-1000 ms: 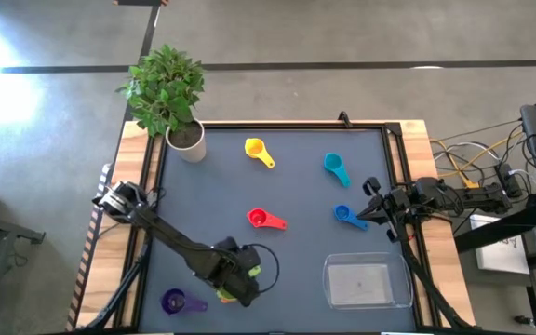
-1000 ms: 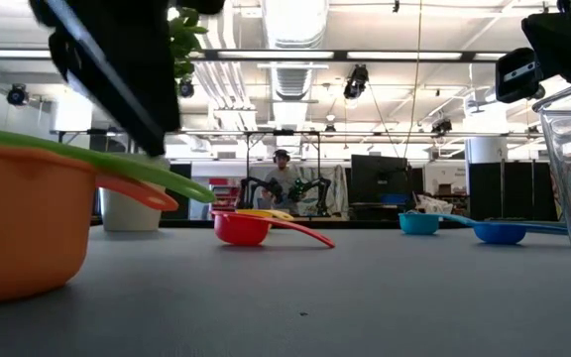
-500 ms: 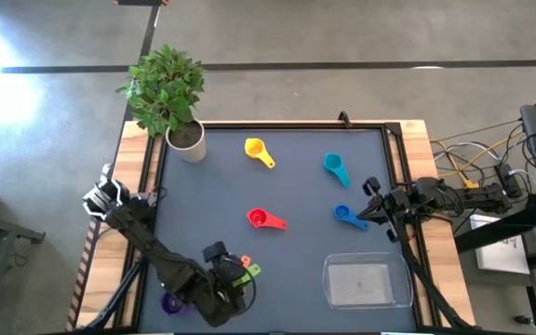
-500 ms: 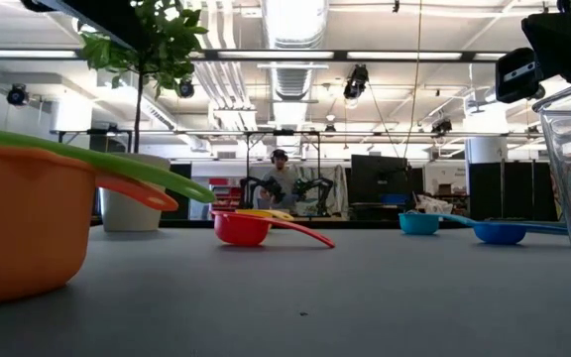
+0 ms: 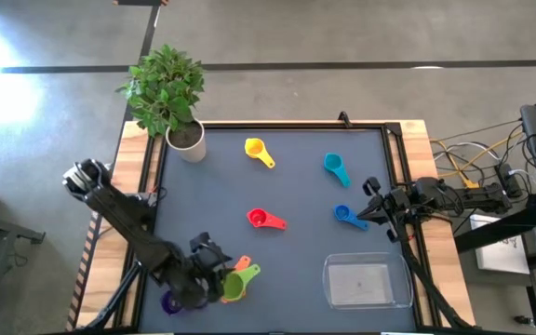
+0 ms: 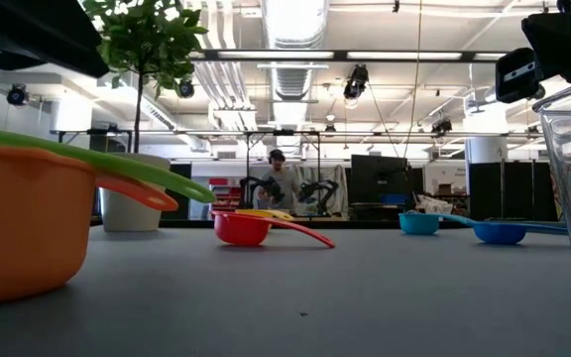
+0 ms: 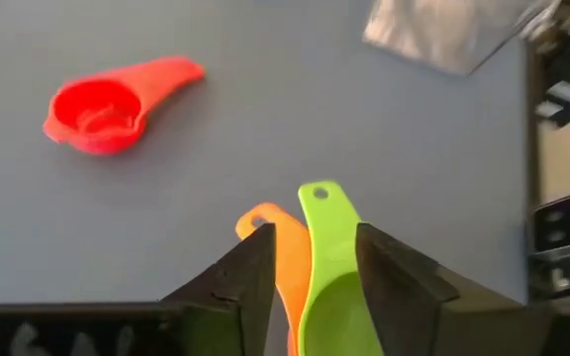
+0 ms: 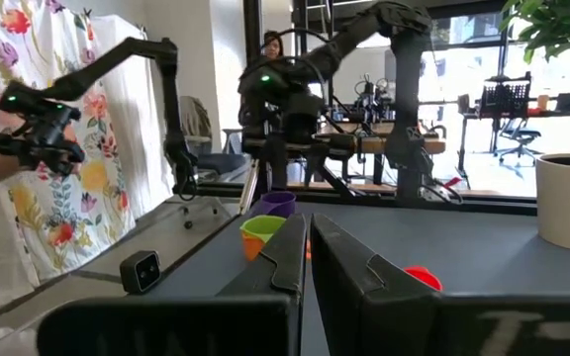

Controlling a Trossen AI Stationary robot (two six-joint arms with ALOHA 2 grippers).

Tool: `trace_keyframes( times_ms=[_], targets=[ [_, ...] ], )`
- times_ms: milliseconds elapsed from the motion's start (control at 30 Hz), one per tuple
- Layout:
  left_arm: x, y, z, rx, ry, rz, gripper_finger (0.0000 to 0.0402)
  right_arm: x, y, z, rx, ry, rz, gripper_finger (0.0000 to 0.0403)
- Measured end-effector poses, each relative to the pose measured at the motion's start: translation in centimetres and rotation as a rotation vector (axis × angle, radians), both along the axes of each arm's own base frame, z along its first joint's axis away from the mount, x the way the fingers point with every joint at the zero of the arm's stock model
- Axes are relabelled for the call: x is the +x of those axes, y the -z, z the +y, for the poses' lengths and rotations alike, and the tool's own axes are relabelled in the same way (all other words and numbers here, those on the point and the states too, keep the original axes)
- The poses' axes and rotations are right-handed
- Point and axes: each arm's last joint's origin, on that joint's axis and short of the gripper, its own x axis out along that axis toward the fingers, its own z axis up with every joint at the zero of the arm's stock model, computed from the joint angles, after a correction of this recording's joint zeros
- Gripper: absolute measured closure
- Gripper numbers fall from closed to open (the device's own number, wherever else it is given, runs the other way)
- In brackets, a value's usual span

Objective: Nest measuring cups in basket
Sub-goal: Stack the purple nest measuring cup into the green nest measuring cup

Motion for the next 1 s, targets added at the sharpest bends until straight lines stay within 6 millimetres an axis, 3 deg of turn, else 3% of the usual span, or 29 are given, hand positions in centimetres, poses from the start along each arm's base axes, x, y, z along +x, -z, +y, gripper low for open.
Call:
trace_keyframes(
  times_ms=[367, 767, 1000],
  targets=[
    [-2.1, 0.1, 2.6, -0.017, -0.032, -0.232, 0.0325, 0.0, 0.0, 0.0, 0.0, 0.0, 0.0, 0.0394],
    [-1.7, -2.0, 2.2, 0.017, 0.008, -0.255, 0.0327, 0.0, 0.0, 0.0, 0.0, 0.0, 0.0, 0.0394],
    [-1.7, -2.2, 2.0, -0.003, 0.029, -0.248, 0.0327, 0.0, 0.0, 0.0, 0.0, 0.0, 0.0, 0.0394]
  ],
)
